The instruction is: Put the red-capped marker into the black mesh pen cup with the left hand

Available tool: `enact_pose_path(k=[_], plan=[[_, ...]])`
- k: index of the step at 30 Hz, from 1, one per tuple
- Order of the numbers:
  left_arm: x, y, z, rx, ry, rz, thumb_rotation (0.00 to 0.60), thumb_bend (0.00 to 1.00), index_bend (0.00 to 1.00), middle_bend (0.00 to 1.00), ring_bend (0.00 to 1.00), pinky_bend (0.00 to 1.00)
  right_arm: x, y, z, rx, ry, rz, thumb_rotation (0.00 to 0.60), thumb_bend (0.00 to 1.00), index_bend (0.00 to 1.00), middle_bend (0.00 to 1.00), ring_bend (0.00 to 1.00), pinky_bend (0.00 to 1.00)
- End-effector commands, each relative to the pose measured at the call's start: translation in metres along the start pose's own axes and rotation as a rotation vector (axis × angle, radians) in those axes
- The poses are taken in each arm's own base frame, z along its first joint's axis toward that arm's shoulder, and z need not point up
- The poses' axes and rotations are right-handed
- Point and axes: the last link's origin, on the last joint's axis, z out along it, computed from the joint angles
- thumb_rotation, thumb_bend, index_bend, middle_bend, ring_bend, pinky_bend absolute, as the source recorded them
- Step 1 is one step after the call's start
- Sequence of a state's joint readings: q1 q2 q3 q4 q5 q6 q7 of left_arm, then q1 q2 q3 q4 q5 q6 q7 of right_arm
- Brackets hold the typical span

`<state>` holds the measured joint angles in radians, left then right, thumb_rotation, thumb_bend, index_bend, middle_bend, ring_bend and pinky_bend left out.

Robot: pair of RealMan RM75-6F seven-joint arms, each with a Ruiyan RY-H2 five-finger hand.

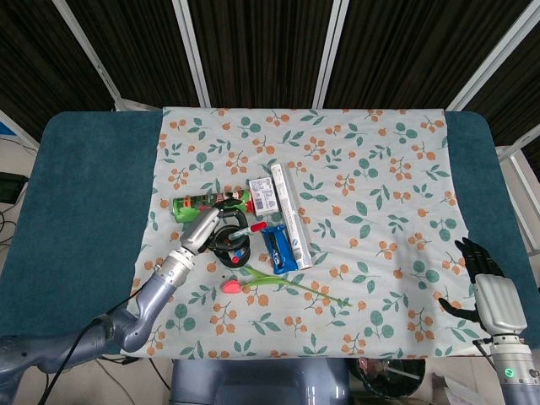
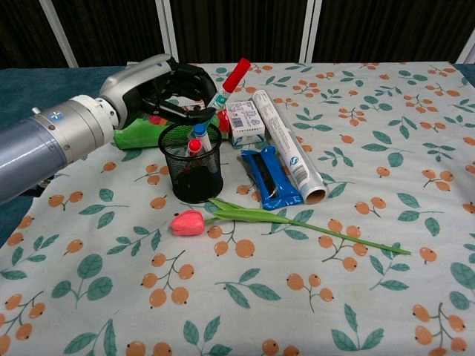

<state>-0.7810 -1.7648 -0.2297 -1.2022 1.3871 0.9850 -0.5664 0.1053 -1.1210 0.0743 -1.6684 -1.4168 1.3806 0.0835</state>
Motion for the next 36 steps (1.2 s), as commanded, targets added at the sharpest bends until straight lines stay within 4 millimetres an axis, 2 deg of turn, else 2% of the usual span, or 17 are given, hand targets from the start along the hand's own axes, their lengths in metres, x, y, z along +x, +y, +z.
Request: enact_pose_path(k=[1, 6, 16, 24, 31, 36], plan=[[-0.006, -0.005, 0.0, 0.002, -0.02, 0.0, 0.6, 0.35, 0.53, 0.49, 0.14, 0.15, 0.0, 0.0, 0.0, -0.002, -0.001, 0.001, 0.6, 0.23, 0.04, 0.0, 0.0, 0.18], [-0.008, -0.011, -0.005, 0.008, -0.028, -0.015, 0.6, 0.34, 0.49, 0.44, 0.13, 0.14, 0.0, 0.0, 0.0, -0.003, -0.003, 0.008, 0.6, 0.23, 0.04, 0.0, 0.0, 0.18], [-0.002, -0.021, -0.02, 0.004, -0.027, -0.016, 0.6, 0.3, 0.31, 0.28, 0.09, 0.12, 0.0, 0.0, 0.0, -0.002, -0.006, 0.005, 0.6, 0.23, 0.05, 0.0, 0.0, 0.18], [0.007, -0.017, -0.027, -0.016, -0.012, -0.017, 0.6, 0.3, 0.28, 0.26, 0.09, 0.11, 0.0, 0.0, -0.001, -0.002, -0.005, 0.004, 0.6, 0.23, 0.05, 0.0, 0.0, 0.18], [0.022, -0.012, -0.038, -0.027, 0.014, -0.008, 0.6, 0.29, 0.27, 0.24, 0.07, 0.1, 0.0, 0.0, -0.001, 0.003, -0.004, 0.0, 0.6, 0.23, 0.05, 0.0, 0.0, 0.18], [0.048, -0.001, -0.054, -0.075, 0.071, 0.097, 0.6, 0.25, 0.23, 0.18, 0.03, 0.06, 0.001, 0.0, -0.001, 0.006, -0.001, -0.004, 0.6, 0.23, 0.05, 0.0, 0.0, 0.18]])
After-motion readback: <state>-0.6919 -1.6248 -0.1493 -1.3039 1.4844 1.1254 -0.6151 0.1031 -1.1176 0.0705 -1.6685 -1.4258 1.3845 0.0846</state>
